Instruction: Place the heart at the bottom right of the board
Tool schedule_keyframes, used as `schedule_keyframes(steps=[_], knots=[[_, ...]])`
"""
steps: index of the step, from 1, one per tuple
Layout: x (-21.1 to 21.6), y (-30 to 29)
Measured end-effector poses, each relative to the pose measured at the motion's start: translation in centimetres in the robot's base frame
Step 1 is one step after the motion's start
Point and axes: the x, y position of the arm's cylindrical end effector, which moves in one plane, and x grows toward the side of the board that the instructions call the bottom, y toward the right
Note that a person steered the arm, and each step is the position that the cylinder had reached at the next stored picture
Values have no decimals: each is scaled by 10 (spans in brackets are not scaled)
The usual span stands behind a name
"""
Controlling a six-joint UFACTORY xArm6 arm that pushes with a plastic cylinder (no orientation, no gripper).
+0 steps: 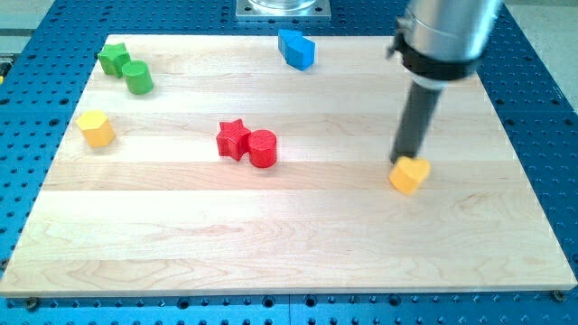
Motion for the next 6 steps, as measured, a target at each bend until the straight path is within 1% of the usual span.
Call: schedule_keyframes(steps=[1, 2, 3, 4, 5, 6], knots=[[18, 15], [-6, -11], [-1, -35], [11, -28], [37, -14], [30, -39]])
